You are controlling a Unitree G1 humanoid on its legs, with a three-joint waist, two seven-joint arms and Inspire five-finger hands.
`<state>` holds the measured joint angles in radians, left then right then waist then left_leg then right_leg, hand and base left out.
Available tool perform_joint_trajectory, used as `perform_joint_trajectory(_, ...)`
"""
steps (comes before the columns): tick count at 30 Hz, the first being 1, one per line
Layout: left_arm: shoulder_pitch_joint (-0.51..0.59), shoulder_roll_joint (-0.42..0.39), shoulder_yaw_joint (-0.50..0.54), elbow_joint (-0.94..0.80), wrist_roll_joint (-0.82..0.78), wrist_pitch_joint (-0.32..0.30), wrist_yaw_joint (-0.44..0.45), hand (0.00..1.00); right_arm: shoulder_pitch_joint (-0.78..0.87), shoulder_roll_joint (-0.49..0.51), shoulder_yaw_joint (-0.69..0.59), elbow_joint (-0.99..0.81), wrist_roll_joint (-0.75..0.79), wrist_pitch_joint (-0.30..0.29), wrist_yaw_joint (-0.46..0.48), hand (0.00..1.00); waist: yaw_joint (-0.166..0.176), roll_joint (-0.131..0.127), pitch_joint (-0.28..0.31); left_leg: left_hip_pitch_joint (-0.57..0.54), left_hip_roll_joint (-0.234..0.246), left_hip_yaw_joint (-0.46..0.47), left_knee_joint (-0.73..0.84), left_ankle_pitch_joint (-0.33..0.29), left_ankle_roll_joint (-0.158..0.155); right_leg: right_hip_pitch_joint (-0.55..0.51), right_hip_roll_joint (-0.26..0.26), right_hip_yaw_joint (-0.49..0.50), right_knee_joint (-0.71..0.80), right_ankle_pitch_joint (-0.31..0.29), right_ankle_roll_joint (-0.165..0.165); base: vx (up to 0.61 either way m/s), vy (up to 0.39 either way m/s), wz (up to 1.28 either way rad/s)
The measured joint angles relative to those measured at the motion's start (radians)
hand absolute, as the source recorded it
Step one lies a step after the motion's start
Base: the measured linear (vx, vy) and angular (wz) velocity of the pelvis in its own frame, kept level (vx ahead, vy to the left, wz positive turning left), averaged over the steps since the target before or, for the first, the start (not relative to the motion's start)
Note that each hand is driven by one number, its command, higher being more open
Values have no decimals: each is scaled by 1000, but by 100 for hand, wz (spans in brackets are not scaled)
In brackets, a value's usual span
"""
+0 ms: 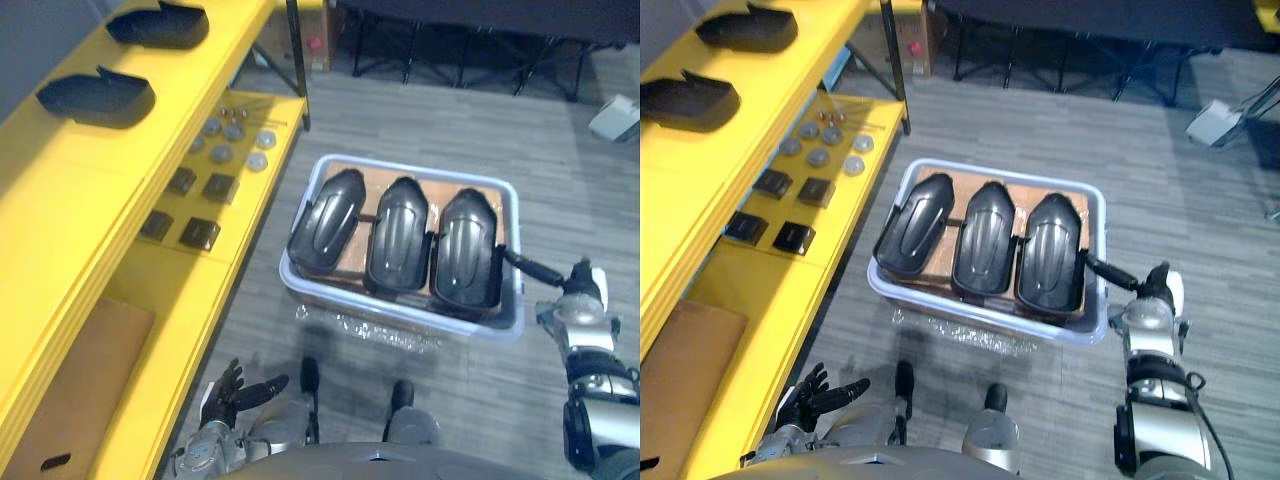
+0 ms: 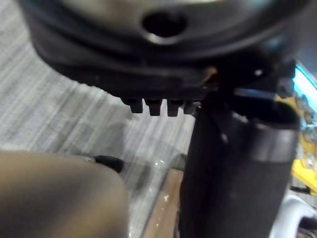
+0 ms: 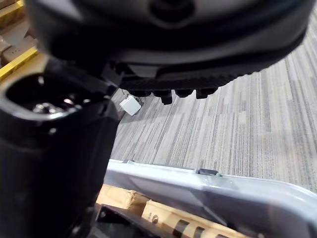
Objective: Walk over and take three plastic housings, then place them on the shelf
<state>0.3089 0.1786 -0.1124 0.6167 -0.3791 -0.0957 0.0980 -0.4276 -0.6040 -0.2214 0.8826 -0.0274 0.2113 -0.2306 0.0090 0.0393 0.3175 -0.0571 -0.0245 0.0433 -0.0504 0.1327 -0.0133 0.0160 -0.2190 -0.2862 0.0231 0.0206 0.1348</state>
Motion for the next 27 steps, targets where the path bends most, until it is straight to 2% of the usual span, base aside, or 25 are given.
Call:
perform_joint_trajectory(3,-1,1,9,15,-44,-16,-11,100,-70,-48,38,53,0,1,36,100,14,-1,48,-38,0,-12,37,1,4,-18,-1,-12,15,4,3,7,-13,13)
perform_joint_trajectory(9,-19,-5,3,13,-57,-67,-38,100,-221,-80,88,110,-3,8,69,100,25,25,124,-82,1,-24,94,-18,4,-34,-3,-17,37,5,1,-12,-5,6)
perform_joint_trajectory(11,-44,-5,-8,19,-57,-83,-43,100,-243,-113,121,140,-5,9,74,100,52,40,133,-110,1,-25,111,-24,8,-60,-4,-17,54,1,-3,-58,5,0)
perform_joint_trajectory(12,-49,-4,-9,22,-58,-88,-45,100,-270,-117,137,151,-6,11,76,0,56,42,140,-122,2,-25,114,-24,8,-76,-5,-17,65,-1,-6,-40,1,1)
perform_joint_trajectory(17,-76,-2,-27,31,-62,-98,-42,100,-309,-147,196,166,-70,29,116,0,71,50,159,-143,2,-30,120,-22,10,-99,-7,-20,84,-5,-13,-29,-10,4)
perform_joint_trajectory(19,-78,1,-34,31,-86,-98,-40,100,-316,-161,216,166,-167,63,118,0,72,50,160,-146,2,-30,123,-21,11,-100,-7,-22,87,-6,-15,1,-16,4)
perform_joint_trajectory(23,-84,3,-38,31,-90,-95,-31,100,-318,-184,222,168,-201,128,144,0,71,50,160,-146,5,-31,130,-23,9,-101,-7,-25,98,-14,-25,0,0,0)
perform_joint_trajectory(27,-88,4,-39,31,-90,-95,-22,100,-310,-169,222,179,-242,157,145,0,70,51,160,-145,9,-27,132,-23,8,-102,-4,-25,98,-14,-25,-6,-5,-1)
